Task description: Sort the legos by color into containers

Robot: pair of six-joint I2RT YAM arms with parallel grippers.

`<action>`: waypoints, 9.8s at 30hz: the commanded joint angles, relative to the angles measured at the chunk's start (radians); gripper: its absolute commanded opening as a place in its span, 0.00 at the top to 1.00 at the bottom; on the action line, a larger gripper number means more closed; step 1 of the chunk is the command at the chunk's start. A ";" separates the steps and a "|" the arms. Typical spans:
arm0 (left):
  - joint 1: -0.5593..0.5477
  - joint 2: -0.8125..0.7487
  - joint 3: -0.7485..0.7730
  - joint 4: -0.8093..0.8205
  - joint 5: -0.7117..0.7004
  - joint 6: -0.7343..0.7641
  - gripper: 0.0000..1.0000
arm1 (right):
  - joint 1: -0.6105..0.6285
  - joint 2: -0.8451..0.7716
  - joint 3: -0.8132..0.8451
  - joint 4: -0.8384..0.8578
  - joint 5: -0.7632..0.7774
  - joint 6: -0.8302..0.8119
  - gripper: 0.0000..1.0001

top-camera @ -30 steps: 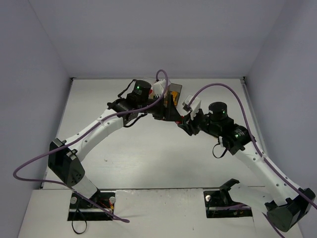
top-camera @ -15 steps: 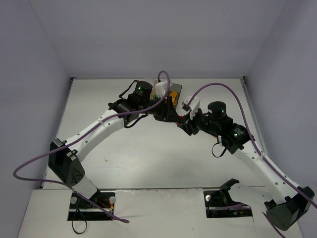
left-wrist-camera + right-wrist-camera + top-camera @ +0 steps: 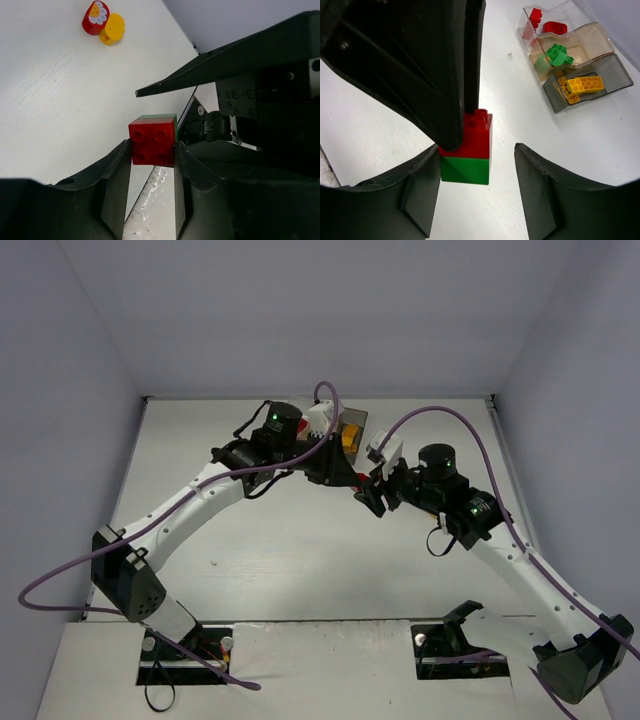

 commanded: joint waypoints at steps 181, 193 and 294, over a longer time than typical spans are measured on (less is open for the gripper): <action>0.307 -0.724 -0.531 -0.288 -0.418 0.076 0.23 | -0.599 0.623 0.117 -0.203 0.295 0.123 0.17; 0.307 -0.739 -0.544 -0.300 -0.427 0.085 0.23 | -0.591 0.687 0.102 -0.186 0.227 0.099 0.18; 0.212 0.017 0.200 -0.067 -0.322 0.022 1.00 | 0.135 0.174 -0.140 0.093 0.252 0.182 1.00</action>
